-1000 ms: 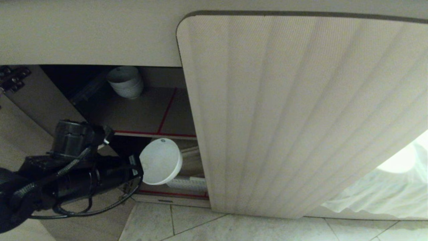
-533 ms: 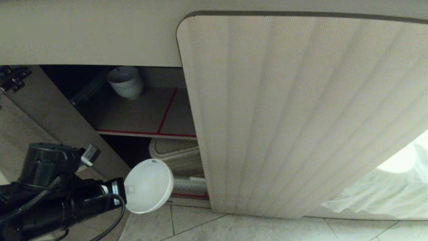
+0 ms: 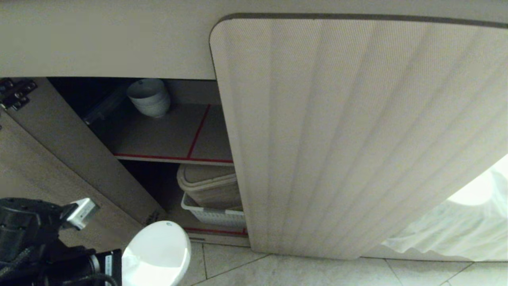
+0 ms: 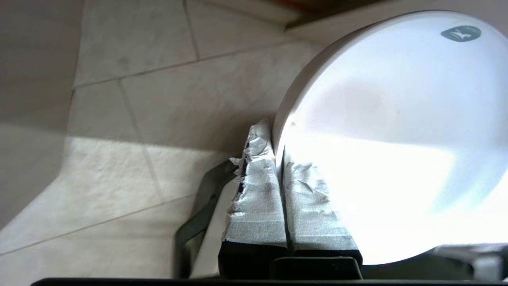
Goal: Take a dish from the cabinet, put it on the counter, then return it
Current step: Place it on the table
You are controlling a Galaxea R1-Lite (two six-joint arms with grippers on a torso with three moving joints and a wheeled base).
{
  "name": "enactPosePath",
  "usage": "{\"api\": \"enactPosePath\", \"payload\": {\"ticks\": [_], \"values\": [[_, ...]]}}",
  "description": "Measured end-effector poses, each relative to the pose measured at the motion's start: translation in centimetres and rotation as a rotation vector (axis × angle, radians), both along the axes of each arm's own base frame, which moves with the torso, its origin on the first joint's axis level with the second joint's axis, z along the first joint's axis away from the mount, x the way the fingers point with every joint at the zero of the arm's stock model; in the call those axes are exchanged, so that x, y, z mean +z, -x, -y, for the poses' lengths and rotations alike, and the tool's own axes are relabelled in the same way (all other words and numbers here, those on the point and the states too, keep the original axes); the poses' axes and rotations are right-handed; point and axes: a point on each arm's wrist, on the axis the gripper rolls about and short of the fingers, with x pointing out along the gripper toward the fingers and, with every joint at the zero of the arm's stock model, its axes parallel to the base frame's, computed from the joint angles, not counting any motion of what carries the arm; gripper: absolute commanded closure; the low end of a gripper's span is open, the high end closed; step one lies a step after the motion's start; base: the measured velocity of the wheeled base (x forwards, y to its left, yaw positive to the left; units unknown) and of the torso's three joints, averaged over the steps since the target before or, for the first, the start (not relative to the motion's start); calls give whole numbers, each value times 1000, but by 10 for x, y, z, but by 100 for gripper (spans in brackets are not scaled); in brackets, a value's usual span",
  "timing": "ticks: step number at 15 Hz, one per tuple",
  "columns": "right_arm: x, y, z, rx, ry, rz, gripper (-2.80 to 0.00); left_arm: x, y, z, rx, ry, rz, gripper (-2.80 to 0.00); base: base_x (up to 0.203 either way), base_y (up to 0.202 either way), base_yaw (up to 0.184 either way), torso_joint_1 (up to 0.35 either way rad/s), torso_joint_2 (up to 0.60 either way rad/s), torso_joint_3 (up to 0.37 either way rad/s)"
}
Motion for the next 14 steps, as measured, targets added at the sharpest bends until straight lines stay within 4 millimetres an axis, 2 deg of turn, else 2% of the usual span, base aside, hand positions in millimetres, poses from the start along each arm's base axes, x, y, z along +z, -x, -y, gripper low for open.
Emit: {"api": "enactPosePath", "payload": {"ticks": [7,14], "values": [[0,0,0,1,0,0,0,5,15,-5,-93,-90,0,0,0,0,0,0,0,0],[0,0,0,0,0,0,0,7,21,-7,-95,-83,20,0,0,0,0,0,0,0]]}}
